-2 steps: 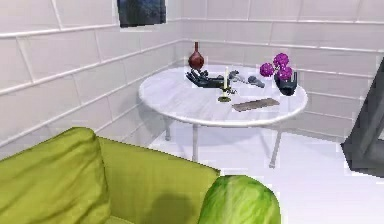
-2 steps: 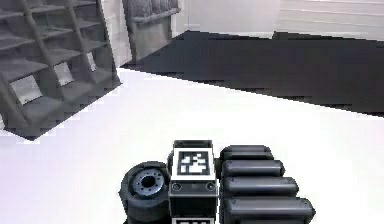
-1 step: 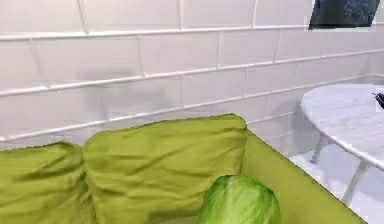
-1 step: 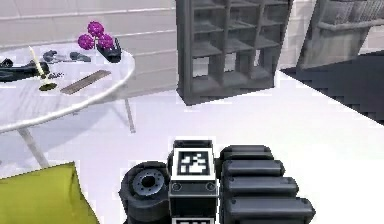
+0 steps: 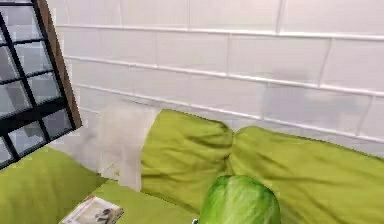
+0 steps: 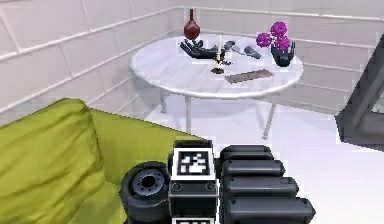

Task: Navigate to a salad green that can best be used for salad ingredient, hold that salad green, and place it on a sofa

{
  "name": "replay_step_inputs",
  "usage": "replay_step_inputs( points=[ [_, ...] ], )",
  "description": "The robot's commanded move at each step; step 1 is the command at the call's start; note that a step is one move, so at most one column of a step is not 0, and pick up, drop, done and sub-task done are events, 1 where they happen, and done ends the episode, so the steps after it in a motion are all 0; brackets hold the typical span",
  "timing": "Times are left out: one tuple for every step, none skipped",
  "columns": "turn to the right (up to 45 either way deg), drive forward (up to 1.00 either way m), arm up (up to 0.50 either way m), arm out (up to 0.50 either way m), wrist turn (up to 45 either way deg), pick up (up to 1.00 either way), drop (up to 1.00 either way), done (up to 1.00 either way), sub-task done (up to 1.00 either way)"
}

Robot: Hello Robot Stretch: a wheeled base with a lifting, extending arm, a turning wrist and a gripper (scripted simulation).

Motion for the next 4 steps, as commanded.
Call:
replay_step_inputs(
  points=[
    [-45.0,0.0,0.0,0.0,0.0,0.0,0.0,0.0,0.0],
    [-6.0,0.0,0.0,0.0,0.0,0.0,0.0,0.0,0.0],
    [0.0,0.0,0.0,0.24,0.0,0.0,0.0,0.0,0.0],
    [0.0,0.0,0.0,0.0,39.0,0.0,0.0,0.0,0.0]
  ],
)
